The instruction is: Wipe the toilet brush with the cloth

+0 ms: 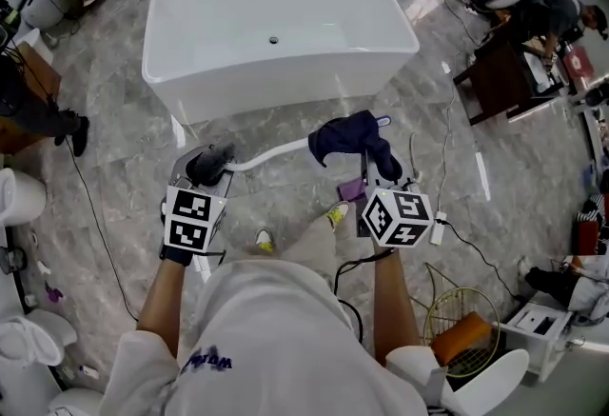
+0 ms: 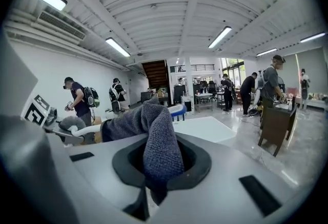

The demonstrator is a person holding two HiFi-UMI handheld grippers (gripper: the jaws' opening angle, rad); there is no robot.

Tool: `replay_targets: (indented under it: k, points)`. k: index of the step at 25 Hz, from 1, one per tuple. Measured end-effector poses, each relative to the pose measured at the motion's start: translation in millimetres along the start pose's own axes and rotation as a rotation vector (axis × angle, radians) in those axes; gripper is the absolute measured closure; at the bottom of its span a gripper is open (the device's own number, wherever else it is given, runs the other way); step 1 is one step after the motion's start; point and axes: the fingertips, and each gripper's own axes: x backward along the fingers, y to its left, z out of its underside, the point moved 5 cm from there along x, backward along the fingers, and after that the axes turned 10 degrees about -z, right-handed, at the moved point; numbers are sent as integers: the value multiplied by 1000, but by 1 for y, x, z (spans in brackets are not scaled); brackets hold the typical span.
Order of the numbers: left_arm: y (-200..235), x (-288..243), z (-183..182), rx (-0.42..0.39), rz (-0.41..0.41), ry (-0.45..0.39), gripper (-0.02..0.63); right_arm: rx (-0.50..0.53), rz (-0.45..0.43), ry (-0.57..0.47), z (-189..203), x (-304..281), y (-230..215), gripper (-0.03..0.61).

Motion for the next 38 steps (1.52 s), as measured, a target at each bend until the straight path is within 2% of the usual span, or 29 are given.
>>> replay_targets:
  k: [2, 6, 12, 14, 16, 19, 25, 34, 38]
  points:
    - [0, 1, -4, 9, -10, -10, 437, 29, -35, 14, 0, -2, 11, 545]
    - [-8, -2, -13, -1, -15, -19, 437, 67, -166, 62, 9, -9, 43, 545]
    - [-34, -8, -27, -42, 20, -34, 437, 156, -364, 128, 30, -20, 119, 545]
    - [-38, -8, -30, -57, 23, -40, 437, 171, -403, 137, 34, -21, 136, 545]
    - [-37, -7, -29, -71, 12, -39, 437, 158, -395, 135, 35, -19, 134, 545]
    - [-28, -4, -22, -87, -13, -40, 437, 120, -332, 119, 30, -17, 109, 545]
    - [-16, 0, -11, -33, -26, -16, 437, 97, -222, 97, 15, -9, 61, 543]
    - [-15, 6, -6, -36, -36, -20, 437, 24, -138, 59, 5, 8, 19, 543]
    - [-11, 9, -1, -40, -36, -19, 437, 24, -97, 54, 3, 12, 2, 542]
